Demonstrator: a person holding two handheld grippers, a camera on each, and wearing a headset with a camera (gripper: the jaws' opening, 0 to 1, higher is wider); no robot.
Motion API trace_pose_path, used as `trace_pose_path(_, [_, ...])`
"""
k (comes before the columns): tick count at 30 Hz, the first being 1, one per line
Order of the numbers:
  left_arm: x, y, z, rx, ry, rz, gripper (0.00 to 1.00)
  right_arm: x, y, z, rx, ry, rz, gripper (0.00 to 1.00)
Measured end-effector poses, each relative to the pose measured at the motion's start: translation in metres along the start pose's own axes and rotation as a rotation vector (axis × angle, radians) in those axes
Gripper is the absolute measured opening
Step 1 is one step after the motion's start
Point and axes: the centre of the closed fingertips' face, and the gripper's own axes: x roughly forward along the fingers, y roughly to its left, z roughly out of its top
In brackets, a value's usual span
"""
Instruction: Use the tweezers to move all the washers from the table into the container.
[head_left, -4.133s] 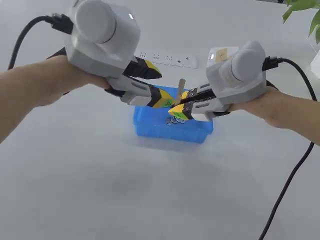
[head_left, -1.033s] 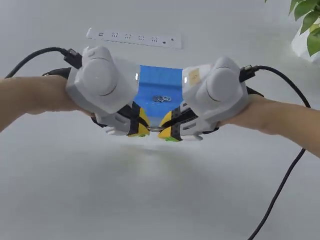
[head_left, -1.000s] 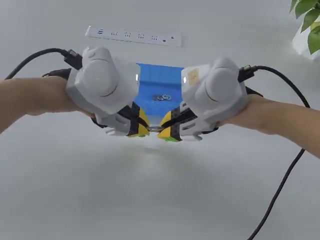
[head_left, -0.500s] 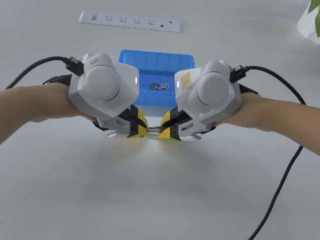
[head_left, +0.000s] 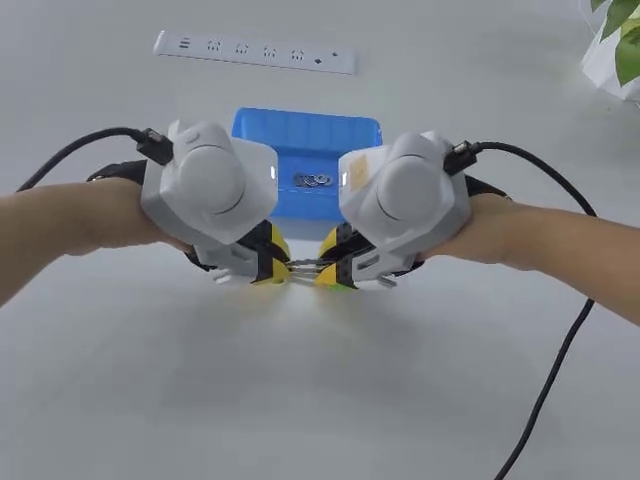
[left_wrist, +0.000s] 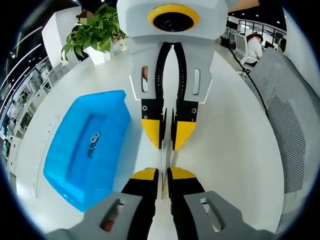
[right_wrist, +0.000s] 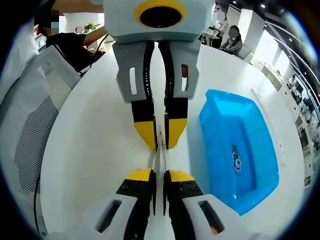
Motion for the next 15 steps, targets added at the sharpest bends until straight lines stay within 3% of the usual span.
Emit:
trace_pose_path(5, [-0.002,-0.002,0.0,0.005,0.004,0.002,0.14,0.0,-0.004,0.0,0.017,0.022,-0.014,0.16])
trace_pose_path(9, [-0.013,-0.001,0.004,-0.016,-0.014,0.022,0.2,-0.005,-0.002,-0.004,0.027,0.033,-0.019,0.19])
trace_pose_path(11, [-0.021,-0.001,0.004,-0.035,-0.028,0.032,0.26,-0.012,-0.002,-0.003,0.088,-0.01,-0.035,0.2])
trace_pose_path(14, [-0.035,0.002,0.007,-0.101,-0.077,0.071,0.35,-0.025,-0.005,-0.002,0.144,-0.06,-0.073,0.3])
trace_pose_path(15, [-0.041,0.003,0.01,-0.11,-0.108,0.09,0.37,-0.034,-0.007,0.0,0.18,-0.106,-0.095,0.32])
